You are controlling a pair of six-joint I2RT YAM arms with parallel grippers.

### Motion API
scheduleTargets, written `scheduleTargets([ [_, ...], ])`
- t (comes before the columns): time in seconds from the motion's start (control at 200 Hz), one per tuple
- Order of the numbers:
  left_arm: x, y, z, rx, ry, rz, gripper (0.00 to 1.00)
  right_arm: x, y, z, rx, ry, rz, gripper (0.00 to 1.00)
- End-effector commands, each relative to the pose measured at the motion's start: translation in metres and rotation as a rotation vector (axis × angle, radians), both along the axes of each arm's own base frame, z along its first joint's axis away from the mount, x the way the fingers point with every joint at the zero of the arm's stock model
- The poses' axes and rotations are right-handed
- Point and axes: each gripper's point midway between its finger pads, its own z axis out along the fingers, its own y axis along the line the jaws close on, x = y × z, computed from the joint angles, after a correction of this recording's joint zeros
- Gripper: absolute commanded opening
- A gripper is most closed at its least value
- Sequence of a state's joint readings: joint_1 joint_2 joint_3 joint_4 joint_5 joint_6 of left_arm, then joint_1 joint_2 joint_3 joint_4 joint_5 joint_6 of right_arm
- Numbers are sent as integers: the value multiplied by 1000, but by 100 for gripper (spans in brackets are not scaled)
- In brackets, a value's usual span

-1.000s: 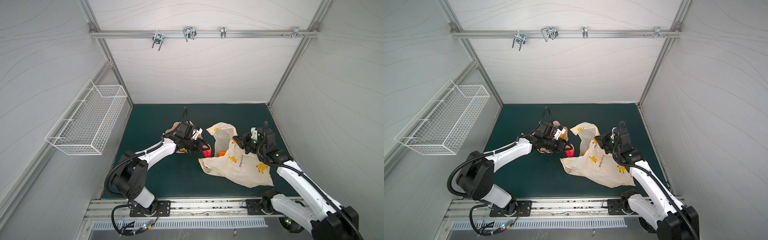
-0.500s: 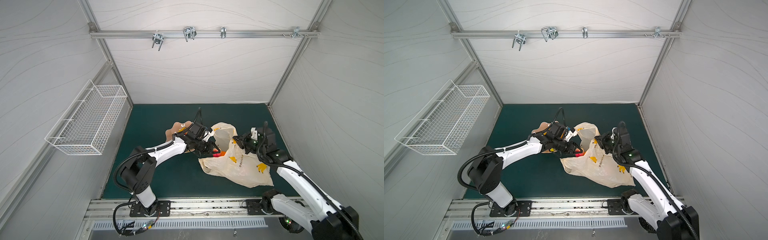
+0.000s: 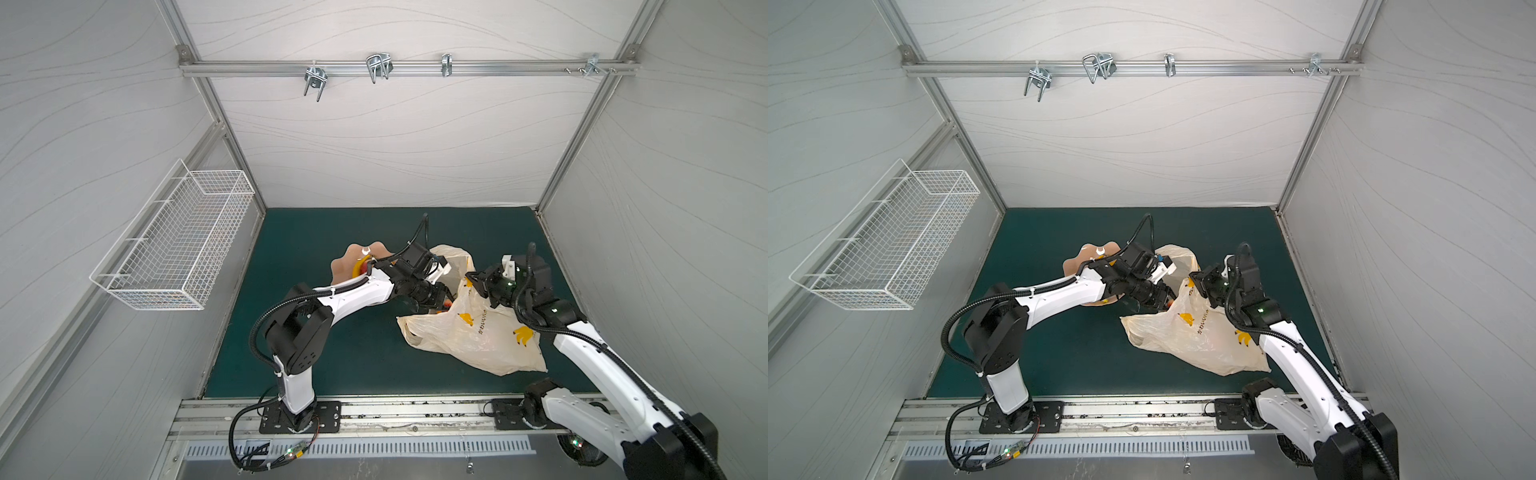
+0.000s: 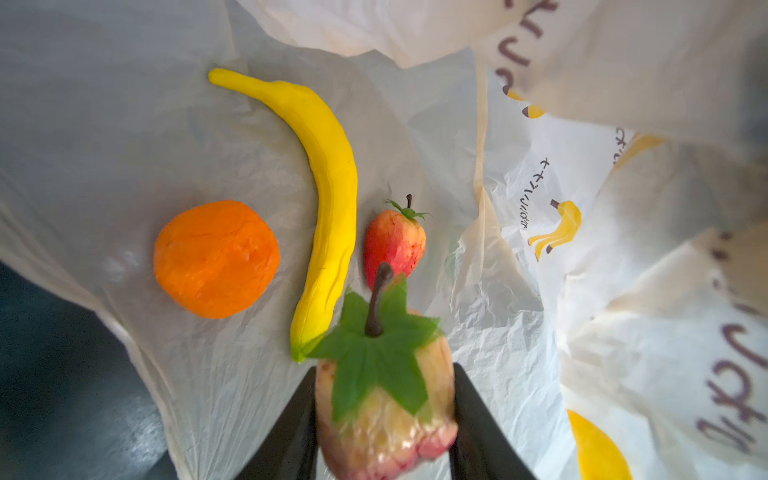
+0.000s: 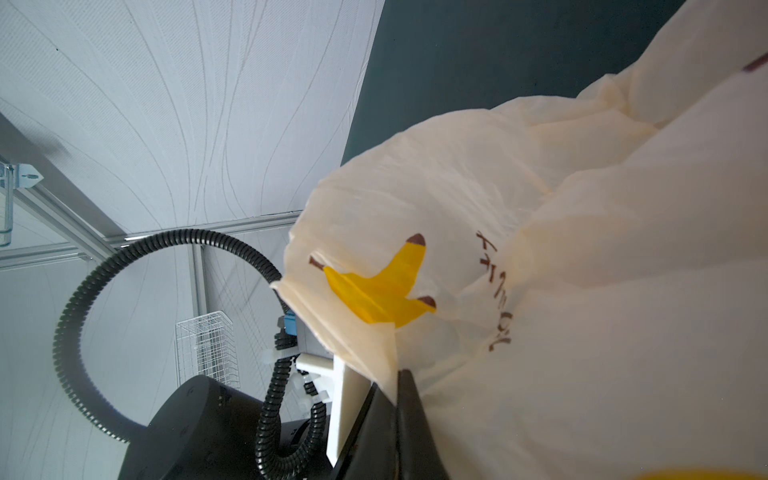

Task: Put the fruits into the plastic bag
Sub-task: 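Carry the strawberry with the left gripper into the bag opening, then open the left gripper to drop the strawberry into the bag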

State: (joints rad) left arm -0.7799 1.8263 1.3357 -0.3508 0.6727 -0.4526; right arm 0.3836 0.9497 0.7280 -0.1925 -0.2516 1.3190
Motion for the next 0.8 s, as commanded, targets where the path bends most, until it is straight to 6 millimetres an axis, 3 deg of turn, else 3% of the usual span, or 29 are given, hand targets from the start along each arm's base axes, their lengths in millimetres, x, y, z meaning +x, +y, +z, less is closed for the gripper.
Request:
scheduleTargets([
  [0.0, 1, -19, 11, -41, -8, -49, 23, 1, -2, 9, 34, -16, -18, 0],
  [0.2, 5, -45, 10, -90, 31, -41, 25, 1, -2, 8, 55, -8, -29, 0],
  [0.53, 8, -64, -9, -88, 99, -27, 28, 0, -3, 8, 71, -9, -45, 0],
  [0.73, 4, -71, -13, -67, 113, -53, 36, 2, -2, 7, 79, -5, -46, 0],
  [0.795, 4, -72, -14, -64, 117, -57, 44, 2, -2, 8, 79, -8, -45, 0],
])
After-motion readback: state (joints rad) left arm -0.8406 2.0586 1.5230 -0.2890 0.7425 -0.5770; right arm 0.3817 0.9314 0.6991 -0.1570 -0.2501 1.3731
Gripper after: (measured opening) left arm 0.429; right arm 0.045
